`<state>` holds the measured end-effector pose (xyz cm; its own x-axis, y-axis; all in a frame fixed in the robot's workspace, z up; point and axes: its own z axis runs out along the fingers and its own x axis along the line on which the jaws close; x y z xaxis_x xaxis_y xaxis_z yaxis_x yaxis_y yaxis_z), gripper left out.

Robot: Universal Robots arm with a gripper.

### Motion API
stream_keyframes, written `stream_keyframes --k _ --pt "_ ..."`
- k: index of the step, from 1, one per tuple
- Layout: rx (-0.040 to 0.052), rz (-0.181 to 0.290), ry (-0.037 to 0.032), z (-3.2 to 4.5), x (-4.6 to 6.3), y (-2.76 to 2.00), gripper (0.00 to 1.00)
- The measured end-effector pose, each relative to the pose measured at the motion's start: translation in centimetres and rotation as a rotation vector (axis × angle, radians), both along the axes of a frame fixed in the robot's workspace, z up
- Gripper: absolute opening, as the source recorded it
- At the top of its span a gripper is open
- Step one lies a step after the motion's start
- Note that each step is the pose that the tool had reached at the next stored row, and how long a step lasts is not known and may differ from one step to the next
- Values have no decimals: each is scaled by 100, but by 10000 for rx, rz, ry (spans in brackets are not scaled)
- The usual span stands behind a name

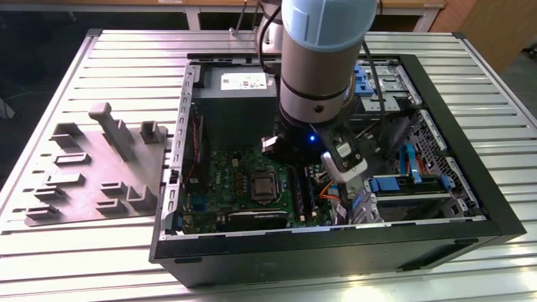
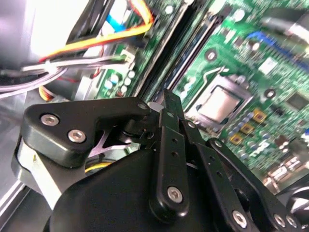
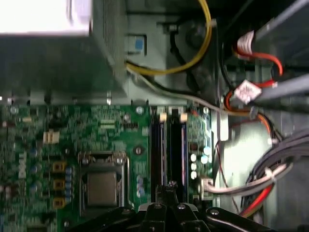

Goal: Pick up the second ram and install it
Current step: 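Press down the second ram until it locks into place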

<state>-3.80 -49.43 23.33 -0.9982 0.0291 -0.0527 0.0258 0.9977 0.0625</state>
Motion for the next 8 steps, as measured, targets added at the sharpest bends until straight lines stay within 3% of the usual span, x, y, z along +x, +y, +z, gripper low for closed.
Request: stream_keyframes --k 4,8 --pt "1 0 0 -2 0 -91 10" --pt "1 1 0 -3 0 -152 10"
